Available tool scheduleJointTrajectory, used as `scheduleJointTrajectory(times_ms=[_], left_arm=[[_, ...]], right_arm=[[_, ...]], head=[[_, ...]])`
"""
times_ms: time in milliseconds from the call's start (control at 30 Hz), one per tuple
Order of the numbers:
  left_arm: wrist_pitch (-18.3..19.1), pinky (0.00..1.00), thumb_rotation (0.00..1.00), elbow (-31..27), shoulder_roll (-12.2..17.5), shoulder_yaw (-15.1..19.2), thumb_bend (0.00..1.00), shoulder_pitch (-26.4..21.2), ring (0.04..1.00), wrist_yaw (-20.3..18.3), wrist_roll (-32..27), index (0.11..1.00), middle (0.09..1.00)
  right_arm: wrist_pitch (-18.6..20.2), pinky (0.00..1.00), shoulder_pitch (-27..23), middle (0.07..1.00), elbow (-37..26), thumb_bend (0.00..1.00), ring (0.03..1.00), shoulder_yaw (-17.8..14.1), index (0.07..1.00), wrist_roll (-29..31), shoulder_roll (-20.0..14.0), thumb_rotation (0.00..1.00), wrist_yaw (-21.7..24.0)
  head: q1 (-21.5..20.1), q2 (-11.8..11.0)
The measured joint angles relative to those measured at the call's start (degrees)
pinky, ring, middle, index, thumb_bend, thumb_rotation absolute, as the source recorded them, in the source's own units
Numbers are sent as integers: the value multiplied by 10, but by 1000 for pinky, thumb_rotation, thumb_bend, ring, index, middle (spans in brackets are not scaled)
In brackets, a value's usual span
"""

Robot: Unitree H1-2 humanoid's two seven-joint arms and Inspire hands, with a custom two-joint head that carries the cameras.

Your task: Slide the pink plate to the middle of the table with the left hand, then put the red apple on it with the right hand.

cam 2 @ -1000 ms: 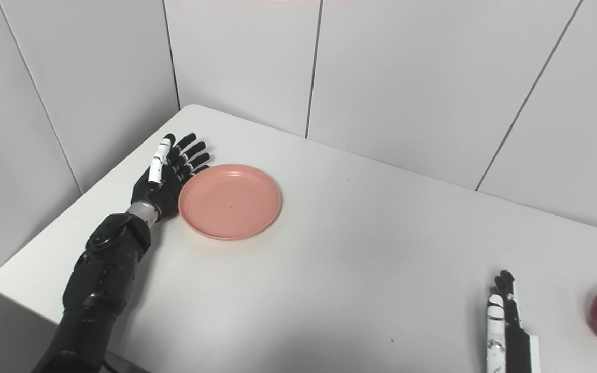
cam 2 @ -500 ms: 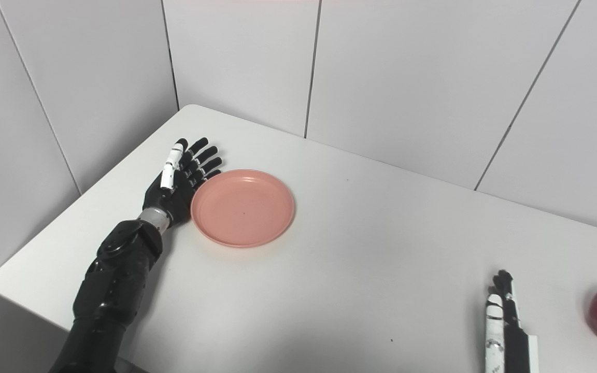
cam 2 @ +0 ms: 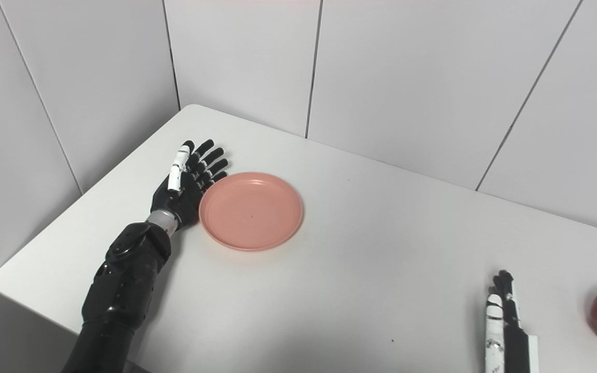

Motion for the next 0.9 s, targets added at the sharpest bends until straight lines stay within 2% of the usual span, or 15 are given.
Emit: scheduleJointTrajectory(times_ms=[400,767,900], left_arm=[[0,943,1000,-12,-25,-8,363,0,913,0,0,907,917],[1,958,1000,-20,-33,-20,359,6,929,0,-1,929,935],[1,942,1000,-24,-39,-25,366,8,917,0,0,912,922]], right_arm=[[0,998,0,968,0,96,974,0,966,1,4,1000,0],[0,1000,0,972,1,127,980,0,965,0,4,1000,0],[0,987,0,966,1,137,973,0,961,-9,4,1000,-1]], head=[[-8,3],[-17,8],[-22,11]])
